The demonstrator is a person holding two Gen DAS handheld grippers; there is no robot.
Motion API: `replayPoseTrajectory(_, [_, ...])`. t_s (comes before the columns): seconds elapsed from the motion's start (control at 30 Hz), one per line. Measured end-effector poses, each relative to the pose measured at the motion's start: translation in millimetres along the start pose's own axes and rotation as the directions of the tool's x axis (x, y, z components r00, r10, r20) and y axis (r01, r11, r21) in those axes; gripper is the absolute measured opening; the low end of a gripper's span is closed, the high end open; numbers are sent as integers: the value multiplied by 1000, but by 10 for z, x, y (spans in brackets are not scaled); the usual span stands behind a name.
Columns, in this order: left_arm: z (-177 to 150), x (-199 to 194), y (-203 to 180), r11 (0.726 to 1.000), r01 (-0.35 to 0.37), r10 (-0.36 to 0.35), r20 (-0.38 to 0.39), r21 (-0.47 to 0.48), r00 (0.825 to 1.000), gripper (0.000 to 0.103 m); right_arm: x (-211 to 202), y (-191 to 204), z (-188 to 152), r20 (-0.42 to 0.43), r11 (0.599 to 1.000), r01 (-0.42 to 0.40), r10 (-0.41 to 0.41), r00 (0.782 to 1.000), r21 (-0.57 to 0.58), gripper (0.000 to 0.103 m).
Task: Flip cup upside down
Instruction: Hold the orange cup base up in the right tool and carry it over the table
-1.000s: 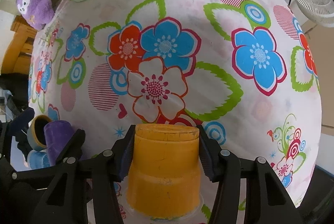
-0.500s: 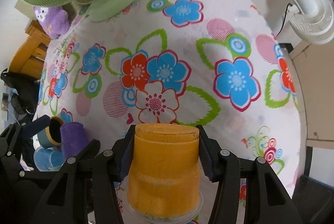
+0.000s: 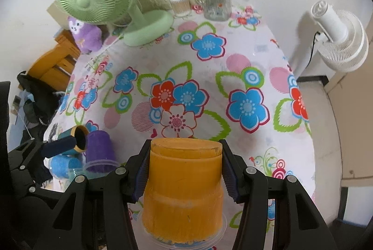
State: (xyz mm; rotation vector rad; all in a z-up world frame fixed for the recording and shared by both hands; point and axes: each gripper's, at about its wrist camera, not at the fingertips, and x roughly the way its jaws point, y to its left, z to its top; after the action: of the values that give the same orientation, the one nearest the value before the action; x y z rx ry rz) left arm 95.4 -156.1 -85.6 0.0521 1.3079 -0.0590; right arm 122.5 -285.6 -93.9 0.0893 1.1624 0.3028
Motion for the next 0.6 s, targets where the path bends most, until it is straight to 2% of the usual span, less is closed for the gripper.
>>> replayPoseTrajectory(0.2, [-188, 52, -59, 1000, 11, -10, 24, -25, 1000, 98, -31, -35, -144, 74, 999, -21, 25, 997, -50, 57])
replayPoseTrajectory(0.33, [-290, 194, -76, 998, 45, -44, 11, -43, 999, 98, -2, -27, -257, 151, 995, -6, 21, 988, -97, 57])
replayPoseTrajectory(0.6, [-476, 470, -122, 998, 51, -51, 11, -29, 999, 98, 166, -76, -504, 335, 988, 37, 15, 942, -150, 57])
